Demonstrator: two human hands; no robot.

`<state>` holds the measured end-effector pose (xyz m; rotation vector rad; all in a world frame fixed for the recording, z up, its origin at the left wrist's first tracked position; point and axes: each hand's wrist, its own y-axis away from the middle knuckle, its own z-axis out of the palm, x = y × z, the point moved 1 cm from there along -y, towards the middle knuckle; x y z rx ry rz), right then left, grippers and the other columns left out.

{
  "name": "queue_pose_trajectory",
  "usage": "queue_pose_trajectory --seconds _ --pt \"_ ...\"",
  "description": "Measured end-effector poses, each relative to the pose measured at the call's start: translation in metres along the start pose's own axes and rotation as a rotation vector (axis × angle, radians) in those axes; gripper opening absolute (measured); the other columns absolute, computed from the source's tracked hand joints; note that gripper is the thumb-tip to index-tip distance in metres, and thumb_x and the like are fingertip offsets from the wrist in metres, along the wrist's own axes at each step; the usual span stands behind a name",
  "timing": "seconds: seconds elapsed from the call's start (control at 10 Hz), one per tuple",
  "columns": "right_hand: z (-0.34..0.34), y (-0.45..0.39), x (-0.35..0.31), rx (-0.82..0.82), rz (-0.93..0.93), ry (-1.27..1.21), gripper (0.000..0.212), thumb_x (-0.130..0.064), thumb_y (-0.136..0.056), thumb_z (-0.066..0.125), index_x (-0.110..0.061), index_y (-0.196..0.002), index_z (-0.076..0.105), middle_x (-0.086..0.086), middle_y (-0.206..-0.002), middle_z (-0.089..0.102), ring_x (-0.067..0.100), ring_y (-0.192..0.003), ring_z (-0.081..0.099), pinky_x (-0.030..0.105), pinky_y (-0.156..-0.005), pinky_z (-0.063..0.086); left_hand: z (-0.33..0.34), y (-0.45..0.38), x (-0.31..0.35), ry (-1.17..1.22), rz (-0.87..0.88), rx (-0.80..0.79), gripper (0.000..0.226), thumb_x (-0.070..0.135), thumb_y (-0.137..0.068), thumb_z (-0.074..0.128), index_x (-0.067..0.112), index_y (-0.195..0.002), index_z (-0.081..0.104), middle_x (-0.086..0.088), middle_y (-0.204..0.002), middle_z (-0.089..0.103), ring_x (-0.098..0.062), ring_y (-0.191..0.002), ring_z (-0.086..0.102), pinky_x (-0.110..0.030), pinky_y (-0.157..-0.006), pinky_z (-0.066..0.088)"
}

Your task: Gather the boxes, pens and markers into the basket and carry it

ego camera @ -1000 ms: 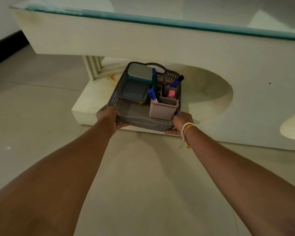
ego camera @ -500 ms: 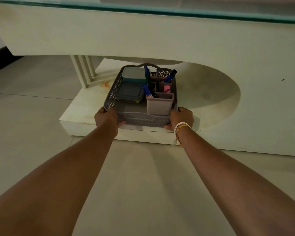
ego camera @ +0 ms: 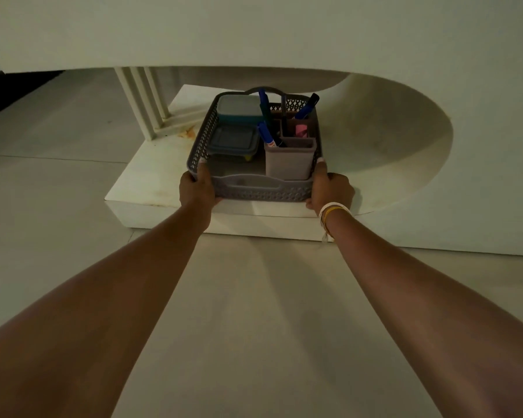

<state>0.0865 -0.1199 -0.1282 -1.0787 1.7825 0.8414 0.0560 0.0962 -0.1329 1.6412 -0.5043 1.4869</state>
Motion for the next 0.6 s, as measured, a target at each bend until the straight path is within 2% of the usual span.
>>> queue_pose_trajectory --seconds 0.1,0.2,0.3,0.4,0.5,0.6 --pt "0.005 0.004 0.020 0.062 -0.215 0.066 0.069 -0.052 -0.100 0.032 -0.001 -0.067 0.065 0.015 -0.064 0.068 0.033 -0.066 0.067 0.039 -0.066 0.055 -0.005 -0.004 -0.019 -0.103 0.175 -0.056 0.057 0.051 -0.091 0.053 0.014 -0.134 0.044 -0.002 -0.121 0.058 -0.018 -0.107 0.061 -0.038 -0.088 0.057" --pt "0.005 0.008 0.023 0.118 -0.332 0.084 0.062 -0.046 -0.101 0.035 -0.004 -0.063 0.061 0.011 -0.061 0.065 0.031 -0.063 0.065 0.033 -0.058 0.048 -0.008 -0.006 -0.027 -0.179 0.244 -0.064 0.061 0.053 -0.088 0.056 0.014 -0.134 0.045 -0.003 -0.125 0.060 -0.019 -0.111 0.061 -0.040 -0.092 0.056" --pt "0.003 0.008 0.015 0.136 -0.275 0.093 0.051 -0.042 -0.100 0.041 -0.010 -0.064 0.057 0.016 -0.069 0.067 0.033 -0.071 0.064 0.032 -0.062 0.041 -0.004 0.005 -0.019 -0.298 0.206 -0.001 0.060 0.056 -0.089 0.052 0.015 -0.133 0.047 -0.002 -0.127 0.060 -0.020 -0.114 0.059 -0.033 -0.096 0.050" --pt "-0.004 0.023 0.009 0.035 -0.156 0.127 0.044 -0.043 -0.098 0.046 -0.006 -0.082 0.063 0.020 -0.090 0.070 0.034 -0.088 0.065 0.034 -0.075 0.047 -0.005 0.023 -0.008 -0.470 0.157 0.023 0.060 0.055 -0.092 0.048 0.015 -0.137 0.044 -0.004 -0.133 0.057 -0.023 -0.121 0.054 -0.030 -0.099 0.044" --pt "-0.023 0.075 0.004 -0.228 -0.072 0.468 0.063 -0.037 -0.087 0.060 -0.004 -0.138 0.042 0.016 -0.135 0.047 0.034 -0.121 0.053 0.041 -0.095 0.047 -0.009 0.078 -0.001 -0.902 0.111 -0.045 0.067 0.048 -0.094 0.050 0.009 -0.145 0.029 -0.012 -0.147 0.042 -0.030 -0.134 0.042 -0.040 -0.105 0.038" --pt "-0.037 0.112 -0.004 -0.395 -0.117 0.693 0.086 -0.031 -0.081 0.064 -0.006 -0.150 0.019 0.013 -0.143 0.036 0.033 -0.129 0.046 0.043 -0.098 0.046 -0.016 0.118 0.004 -1.077 0.137 -0.146 0.062 0.039 -0.096 0.050 0.008 -0.144 0.027 -0.014 -0.148 0.037 -0.032 -0.134 0.040 -0.047 -0.104 0.040"
